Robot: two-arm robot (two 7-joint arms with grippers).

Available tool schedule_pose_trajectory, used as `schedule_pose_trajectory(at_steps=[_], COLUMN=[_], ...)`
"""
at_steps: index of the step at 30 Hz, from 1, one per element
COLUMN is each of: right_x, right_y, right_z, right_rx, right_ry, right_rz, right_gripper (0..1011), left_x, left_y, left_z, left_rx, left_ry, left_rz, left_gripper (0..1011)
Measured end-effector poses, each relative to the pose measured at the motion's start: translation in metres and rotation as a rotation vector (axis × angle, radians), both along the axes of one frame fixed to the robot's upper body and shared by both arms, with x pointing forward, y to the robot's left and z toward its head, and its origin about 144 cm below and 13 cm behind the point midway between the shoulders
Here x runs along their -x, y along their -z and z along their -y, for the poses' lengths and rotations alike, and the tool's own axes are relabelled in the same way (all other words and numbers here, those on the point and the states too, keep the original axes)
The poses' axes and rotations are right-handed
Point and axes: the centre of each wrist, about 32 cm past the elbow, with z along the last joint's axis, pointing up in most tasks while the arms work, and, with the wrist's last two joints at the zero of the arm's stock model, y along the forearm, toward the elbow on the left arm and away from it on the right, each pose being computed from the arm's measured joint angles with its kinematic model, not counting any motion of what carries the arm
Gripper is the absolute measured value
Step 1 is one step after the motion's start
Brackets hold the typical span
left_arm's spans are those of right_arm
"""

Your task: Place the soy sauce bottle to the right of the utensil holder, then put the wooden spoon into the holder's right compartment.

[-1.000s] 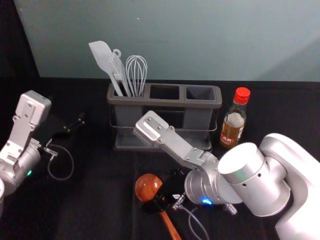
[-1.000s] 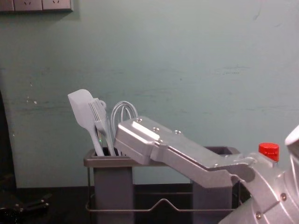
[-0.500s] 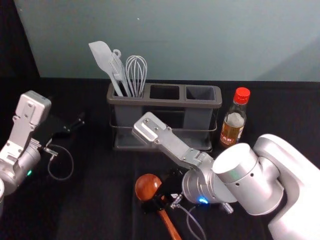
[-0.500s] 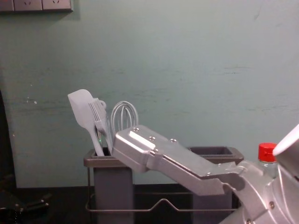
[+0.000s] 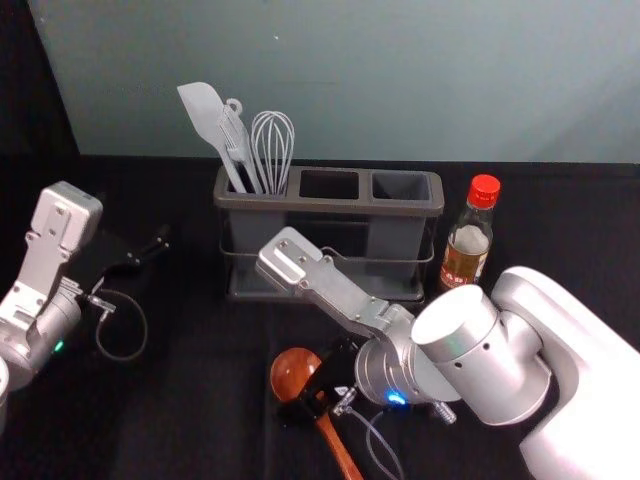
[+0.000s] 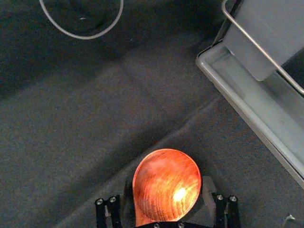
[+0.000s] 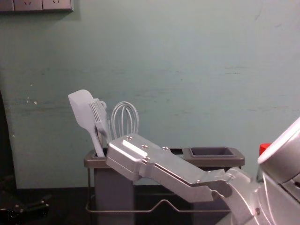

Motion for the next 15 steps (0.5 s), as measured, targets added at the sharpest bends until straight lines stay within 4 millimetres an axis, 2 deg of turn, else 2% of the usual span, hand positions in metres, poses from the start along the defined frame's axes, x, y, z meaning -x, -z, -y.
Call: schedule_pose_trajectory(at_steps=[15], right_x=[-0.0014], right_y=[0.0028], right_z=[-0.0021], right_rx=[-0.001], right_ry=[-0.007], right_rz=[0.008], right_gripper=[1000], left_x=[0.0000], left_y=[0.0000], left_z=[0.0000], left_rx=[0.000], left_ry=[0.000], left_rz=[0.000], left_gripper=[1005])
